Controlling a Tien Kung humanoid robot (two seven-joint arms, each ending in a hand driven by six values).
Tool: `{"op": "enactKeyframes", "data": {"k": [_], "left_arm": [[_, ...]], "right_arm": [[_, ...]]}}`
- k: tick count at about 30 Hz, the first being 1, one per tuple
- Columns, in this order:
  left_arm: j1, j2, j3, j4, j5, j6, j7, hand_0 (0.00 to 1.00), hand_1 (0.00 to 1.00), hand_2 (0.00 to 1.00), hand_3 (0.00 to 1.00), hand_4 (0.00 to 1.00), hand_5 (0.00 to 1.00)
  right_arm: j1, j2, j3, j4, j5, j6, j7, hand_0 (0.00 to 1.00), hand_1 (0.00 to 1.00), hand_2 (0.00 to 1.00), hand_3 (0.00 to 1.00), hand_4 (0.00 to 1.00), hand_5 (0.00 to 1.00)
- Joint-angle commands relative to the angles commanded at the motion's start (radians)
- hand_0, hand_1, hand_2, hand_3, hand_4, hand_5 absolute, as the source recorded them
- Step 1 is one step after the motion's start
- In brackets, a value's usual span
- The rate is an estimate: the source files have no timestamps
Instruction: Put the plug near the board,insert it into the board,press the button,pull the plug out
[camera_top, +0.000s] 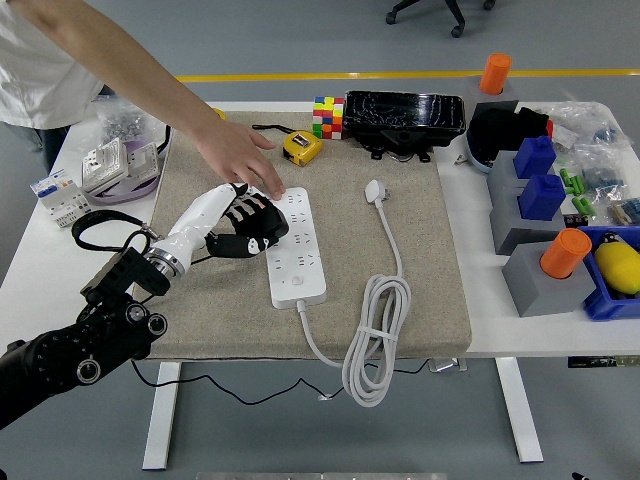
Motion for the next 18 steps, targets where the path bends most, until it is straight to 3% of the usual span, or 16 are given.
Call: {"op": "enactKeyframes", "data": {"k": [6, 18], "left_arm": [[-0.033, 0.002, 0.028, 0.031, 0.021, -0.015, 0.001, 0.374, 0.379, 0.465, 0.575, 0.621, 0.002], [-0.042, 0.025, 0.035, 0.045, 0.032, -0.05, -0.007, 0.378, 0.383, 0.467, 0.576, 0.619, 0.002]], "right_arm": [[0.002, -0.003, -0.004, 0.0, 0.001, 0.0, 0.0, 0.679, 0.687, 0.694, 0.595, 0.933, 0.528], [0.003, -0.006, -0.013, 0.0, 0.001, 0.0, -0.001, 0.679, 0.687, 0.694, 0.595, 0.933, 0.528]]}}
